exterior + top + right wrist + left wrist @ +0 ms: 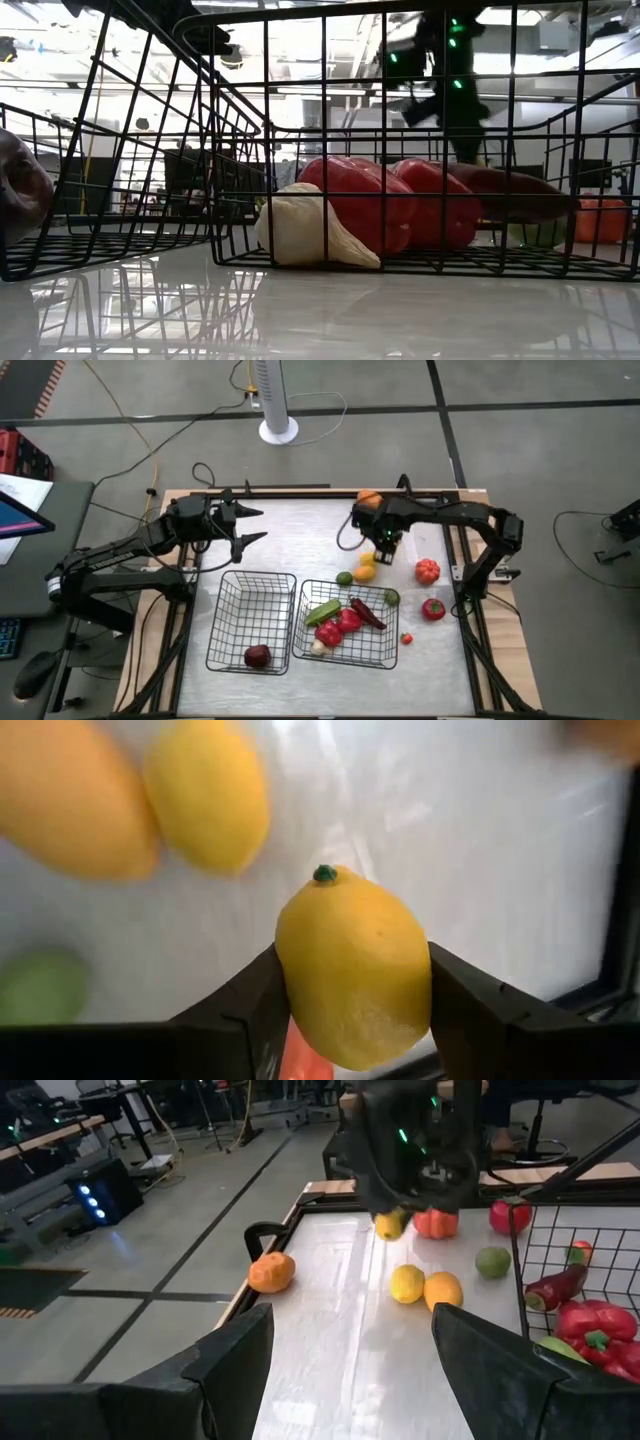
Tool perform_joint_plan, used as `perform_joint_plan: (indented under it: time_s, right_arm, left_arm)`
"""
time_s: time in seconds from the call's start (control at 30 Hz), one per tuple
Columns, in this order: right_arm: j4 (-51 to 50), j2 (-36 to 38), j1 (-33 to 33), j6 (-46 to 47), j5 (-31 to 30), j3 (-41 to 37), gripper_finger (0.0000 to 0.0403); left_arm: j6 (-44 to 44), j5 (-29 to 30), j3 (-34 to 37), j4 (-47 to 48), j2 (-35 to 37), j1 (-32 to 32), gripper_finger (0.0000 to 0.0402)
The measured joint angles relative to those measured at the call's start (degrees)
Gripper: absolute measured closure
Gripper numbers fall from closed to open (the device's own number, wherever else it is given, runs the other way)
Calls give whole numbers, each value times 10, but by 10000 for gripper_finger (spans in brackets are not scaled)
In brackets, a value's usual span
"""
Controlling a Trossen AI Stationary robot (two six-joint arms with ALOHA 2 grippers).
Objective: Sort produce into baskets
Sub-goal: Put the right lemon into the left wire basket
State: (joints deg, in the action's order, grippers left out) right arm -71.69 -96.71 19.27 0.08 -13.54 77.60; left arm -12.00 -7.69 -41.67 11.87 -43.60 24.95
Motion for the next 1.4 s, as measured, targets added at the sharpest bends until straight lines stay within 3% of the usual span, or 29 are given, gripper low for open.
perform_joint_plan:
  time_s: [0.13,0.3,0.37,0.7,0.97,1.23,1.4]
  right_arm:
    - [52,1,-20,16,63,66,179]
    - [207,1,-70,16,141,102,177]
    - [279,1,-92,14,159,103,177]
    - [506,-2,-188,10,185,103,175]
    - [595,-48,-214,14,203,103,175]
    - [598,-154,-215,14,272,190,175]
    - [530,-203,-215,-11,276,254,169]
  left_arm:
    - [-9,-29,0,-27,0,0,140]
    - [-27,-192,0,-74,6,0,140]
    - [-20,-206,0,-85,12,0,140]
    - [-19,-59,77,-159,117,3,140]
    - [13,-26,82,-150,181,2,140]
    - [16,-18,82,-140,179,2,140]
    - [15,-8,82,-138,176,3,140]
